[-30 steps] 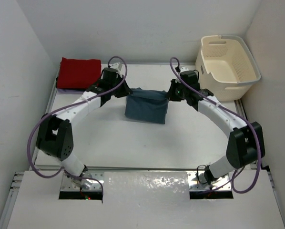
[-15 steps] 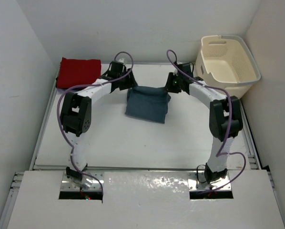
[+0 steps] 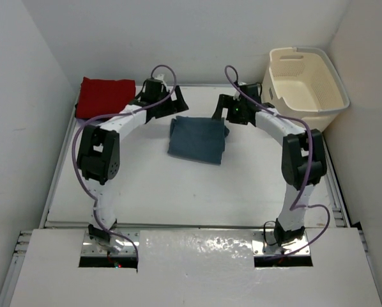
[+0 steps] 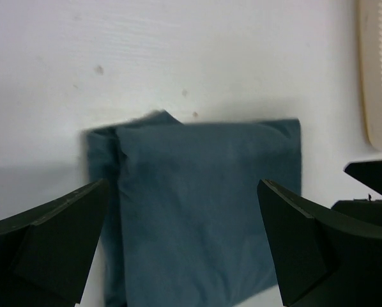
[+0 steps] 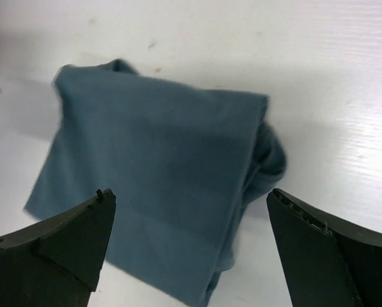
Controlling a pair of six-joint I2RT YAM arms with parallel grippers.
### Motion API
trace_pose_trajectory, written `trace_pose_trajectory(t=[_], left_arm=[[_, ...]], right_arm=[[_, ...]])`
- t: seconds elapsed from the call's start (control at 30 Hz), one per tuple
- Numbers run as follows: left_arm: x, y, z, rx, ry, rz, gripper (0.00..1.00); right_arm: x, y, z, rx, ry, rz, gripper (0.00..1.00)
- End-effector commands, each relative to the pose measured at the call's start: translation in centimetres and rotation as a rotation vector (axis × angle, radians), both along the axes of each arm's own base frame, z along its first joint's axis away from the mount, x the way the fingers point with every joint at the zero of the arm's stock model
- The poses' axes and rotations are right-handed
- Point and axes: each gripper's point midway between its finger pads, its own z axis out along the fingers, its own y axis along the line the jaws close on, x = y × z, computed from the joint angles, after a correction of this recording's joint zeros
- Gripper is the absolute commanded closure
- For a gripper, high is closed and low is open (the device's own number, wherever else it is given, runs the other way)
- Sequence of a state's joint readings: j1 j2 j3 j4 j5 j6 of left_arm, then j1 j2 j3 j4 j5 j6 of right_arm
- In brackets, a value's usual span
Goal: Fold and stack the t-shirts
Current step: Fold the long partially folded tshirt into a neat square
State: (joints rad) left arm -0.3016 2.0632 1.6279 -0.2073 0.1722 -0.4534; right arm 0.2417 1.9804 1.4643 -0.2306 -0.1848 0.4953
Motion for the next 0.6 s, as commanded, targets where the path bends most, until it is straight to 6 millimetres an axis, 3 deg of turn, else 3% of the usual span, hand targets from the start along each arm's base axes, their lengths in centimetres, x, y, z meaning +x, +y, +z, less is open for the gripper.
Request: trace_pose_trajectory(t=[0.0, 0.07, 0.1, 0.13, 0.17, 0.2, 0.27, 0.3, 0.47, 0.57], left_arm=[[-3.8, -3.0, 2.5, -0.093, -0.038, -0.115, 0.0], [-5.5, -4.4, 2.9, -0.152, -0.037, -0.158, 0.0], [-6.3, -4.6, 2.4, -0.162, -0.027, -0.173, 0.0], [-7.8, -4.8, 0.9, -0.176, 0.015, -0.184, 0.0], [-8.7, -5.0, 1.4, -0.188, 0.005, -0.2, 0.0], [-10.2, -5.0, -0.2, -0.189, 0.033, -0.212, 0.0], [-11.4, -5.1, -0.3, -0.214, 0.026, -0.224, 0.0], [-12.4, -4.6, -2.0, -0.203, 0.062, -0.215, 0.0], [-13.8, -3.1, -6.9, -0.126, 0.159, -0.185, 0.0], [-14.7, -2.5, -9.4, -0.097, 0.215, -0.174, 0.0]], right_arm=[[-1.2, 2.7, 4.2, 0.126, -0.124, 0.075, 0.01], [-3.2, 4.0, 3.6, 0.207, -0.098, 0.109, 0.01], [-2.8, 4.4, 4.3, 0.238, -0.147, 0.117, 0.01], [-3.4, 4.8, 3.6, 0.25, -0.13, 0.124, 0.01], [-3.5, 4.9, 3.5, 0.266, -0.121, 0.123, 0.01], [-3.5, 5.1, 2.9, 0.271, -0.104, 0.122, 0.01], [-3.9, 5.2, 1.7, 0.283, -0.08, 0.118, 0.01], [-3.7, 5.3, 1.2, 0.295, -0.083, 0.117, 0.01], [-4.6, 5.5, -3.3, 0.316, 0.016, 0.098, 0.01], [-4.8, 5.0, -4.7, 0.284, 0.038, 0.079, 0.01]])
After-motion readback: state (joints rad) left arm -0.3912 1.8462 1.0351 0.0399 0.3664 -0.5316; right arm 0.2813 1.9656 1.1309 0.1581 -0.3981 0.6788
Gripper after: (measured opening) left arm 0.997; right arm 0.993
